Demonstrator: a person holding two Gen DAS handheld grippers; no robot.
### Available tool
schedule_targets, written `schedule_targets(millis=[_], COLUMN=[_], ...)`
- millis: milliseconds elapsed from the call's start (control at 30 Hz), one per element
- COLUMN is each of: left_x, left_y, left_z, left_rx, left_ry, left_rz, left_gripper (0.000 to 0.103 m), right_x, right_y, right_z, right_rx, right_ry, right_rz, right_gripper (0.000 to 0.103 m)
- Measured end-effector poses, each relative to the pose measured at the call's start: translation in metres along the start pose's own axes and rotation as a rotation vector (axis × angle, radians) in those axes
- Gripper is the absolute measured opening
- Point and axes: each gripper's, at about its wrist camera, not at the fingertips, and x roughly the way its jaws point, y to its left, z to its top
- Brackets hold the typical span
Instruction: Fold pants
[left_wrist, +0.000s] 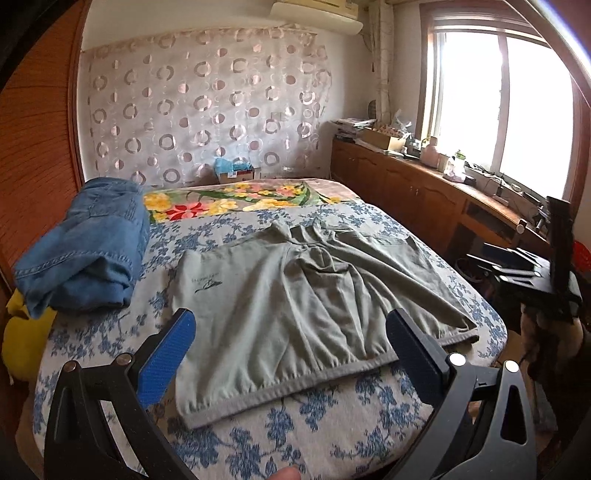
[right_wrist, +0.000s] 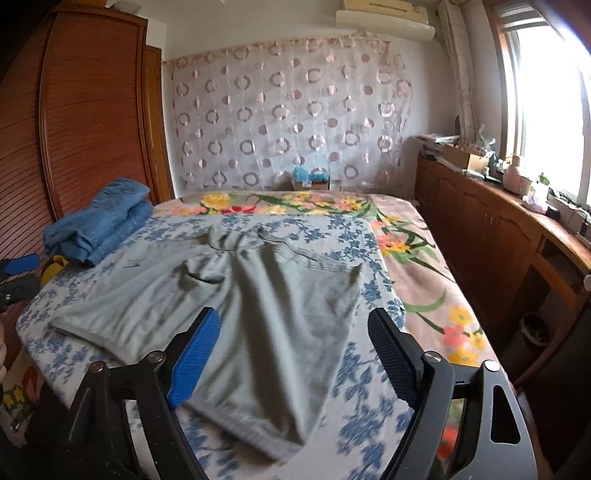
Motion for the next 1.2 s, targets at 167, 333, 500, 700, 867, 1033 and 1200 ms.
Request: schedule_targets(millis=[167,333,500,700,867,1033,1200], left_x=[0.019,0.037,0.049,0.054,0.072,0.083,0.098], left_y=[-0.004,-0.007,-0.018,-0.022,-0.005,0.011,0.024], left_z=[0.005,0.009,0.011,0.014,0.016,0.014,0.009], left_rx=[0.029,0.061,0.119,0.104,0.028,-0.011,-0.026], left_ry=[0.004,-0.003,0.003,0.039,0.102,0.124,0.166], left_rz=[-0.016,-0.023,-0.018,-0.055,-0.069,-0.055,-0.044], left_gripper=[0.103,0.103,0.103,0.103,0.103,0.103,0.103], right_x=[0.022,0.049,0.064,0.083,0.076,0.063,0.057], right_y=[-0.005,-0.009,-0.017,-0.034,-0.036,-0.031,-0.032], right_z=[0.020,0.036,0.052,0.063,0.067,0.076,0.085], right_rx=[-0.013,0.007,0.023,0.086,0.083,0.041,0.027], right_ry=[0.063,0.130,0.196,0.298,0.320,0.329,0.339], right_rz=[-0.026,-0.023,-0.024,-0.007,-0.011,-0.006,-0.031], right_gripper=[0.072,0.072,0.072,0.066,0.055,0.032,0.003])
